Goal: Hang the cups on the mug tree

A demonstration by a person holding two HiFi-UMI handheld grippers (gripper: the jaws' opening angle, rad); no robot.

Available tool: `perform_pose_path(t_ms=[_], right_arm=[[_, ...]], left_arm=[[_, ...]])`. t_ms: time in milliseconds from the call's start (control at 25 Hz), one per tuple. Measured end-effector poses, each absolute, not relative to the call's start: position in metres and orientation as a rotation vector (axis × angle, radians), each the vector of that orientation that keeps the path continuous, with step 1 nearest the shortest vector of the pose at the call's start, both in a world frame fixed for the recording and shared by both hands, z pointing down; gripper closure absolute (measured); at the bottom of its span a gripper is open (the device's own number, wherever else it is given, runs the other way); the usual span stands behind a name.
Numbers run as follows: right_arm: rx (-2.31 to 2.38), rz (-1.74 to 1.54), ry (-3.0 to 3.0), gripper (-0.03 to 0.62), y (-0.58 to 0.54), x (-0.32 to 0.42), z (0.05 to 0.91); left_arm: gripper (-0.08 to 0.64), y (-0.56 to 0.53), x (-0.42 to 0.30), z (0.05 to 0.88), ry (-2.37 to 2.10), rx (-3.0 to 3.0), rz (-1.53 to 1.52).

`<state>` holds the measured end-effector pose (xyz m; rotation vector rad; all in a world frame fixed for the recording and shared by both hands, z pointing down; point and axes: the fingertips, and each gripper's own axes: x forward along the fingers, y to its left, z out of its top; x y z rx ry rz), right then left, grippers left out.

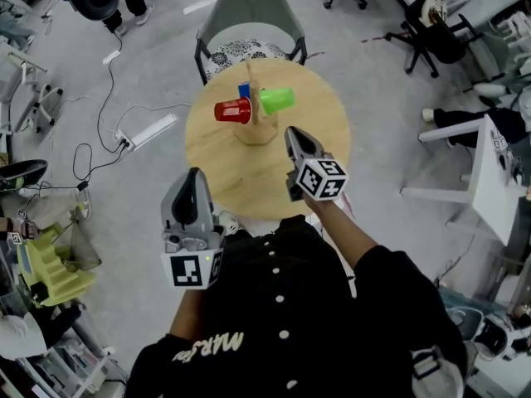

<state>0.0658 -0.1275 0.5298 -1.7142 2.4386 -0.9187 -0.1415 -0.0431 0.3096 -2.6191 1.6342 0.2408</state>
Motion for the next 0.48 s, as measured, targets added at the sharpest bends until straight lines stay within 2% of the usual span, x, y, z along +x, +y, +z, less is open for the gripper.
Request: perform_pose_path(t_ms=[240,480], right_arm=[[-1.848,-0.375,2.6,0.601,-0.115,0.098,0.447],[-1.859,-0.12,2.608,0.603,-0.096,0.118,0.37]], left_arm=[[0.566,-0.057,-0.116,0.312,1.622,-2.677,0.221],[0.565,-0.061,-0.103,0.298,1.578,-2.686,0.239]])
